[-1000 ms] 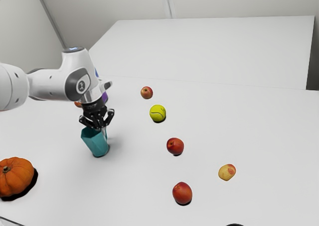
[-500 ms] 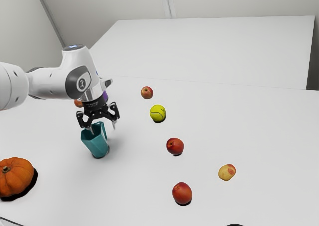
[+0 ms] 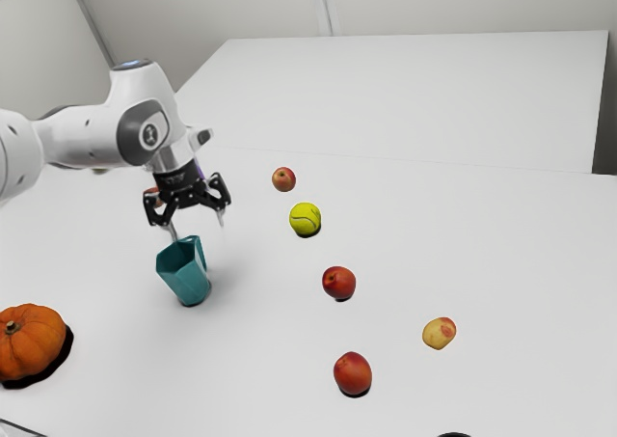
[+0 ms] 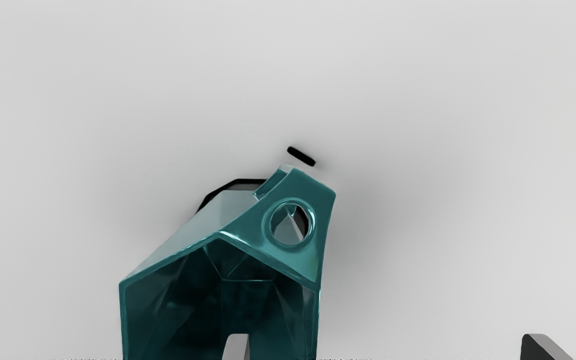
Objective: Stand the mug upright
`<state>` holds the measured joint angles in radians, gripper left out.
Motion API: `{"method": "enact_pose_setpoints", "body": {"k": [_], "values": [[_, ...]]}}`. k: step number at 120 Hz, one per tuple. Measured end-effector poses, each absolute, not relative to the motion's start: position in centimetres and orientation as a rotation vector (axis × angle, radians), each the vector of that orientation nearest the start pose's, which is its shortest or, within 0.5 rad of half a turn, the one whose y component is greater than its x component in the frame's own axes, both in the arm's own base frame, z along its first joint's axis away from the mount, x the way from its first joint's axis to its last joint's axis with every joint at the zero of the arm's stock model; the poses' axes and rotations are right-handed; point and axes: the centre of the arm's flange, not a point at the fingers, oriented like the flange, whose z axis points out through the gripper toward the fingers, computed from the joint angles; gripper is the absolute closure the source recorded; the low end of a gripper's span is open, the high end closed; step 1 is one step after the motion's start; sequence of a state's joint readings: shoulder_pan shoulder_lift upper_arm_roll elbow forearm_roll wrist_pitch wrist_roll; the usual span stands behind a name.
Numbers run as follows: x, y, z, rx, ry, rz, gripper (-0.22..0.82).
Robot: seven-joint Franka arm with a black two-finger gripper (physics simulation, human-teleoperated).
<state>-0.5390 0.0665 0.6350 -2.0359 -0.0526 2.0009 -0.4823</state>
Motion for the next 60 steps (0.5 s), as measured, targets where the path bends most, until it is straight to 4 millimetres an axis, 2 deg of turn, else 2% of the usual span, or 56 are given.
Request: {"method": "enact_pose_setpoints", "body": {"k": [60], "values": [[56.7,6.2,56.0,-2.999,-0.502,-0.065,0.0]]}}
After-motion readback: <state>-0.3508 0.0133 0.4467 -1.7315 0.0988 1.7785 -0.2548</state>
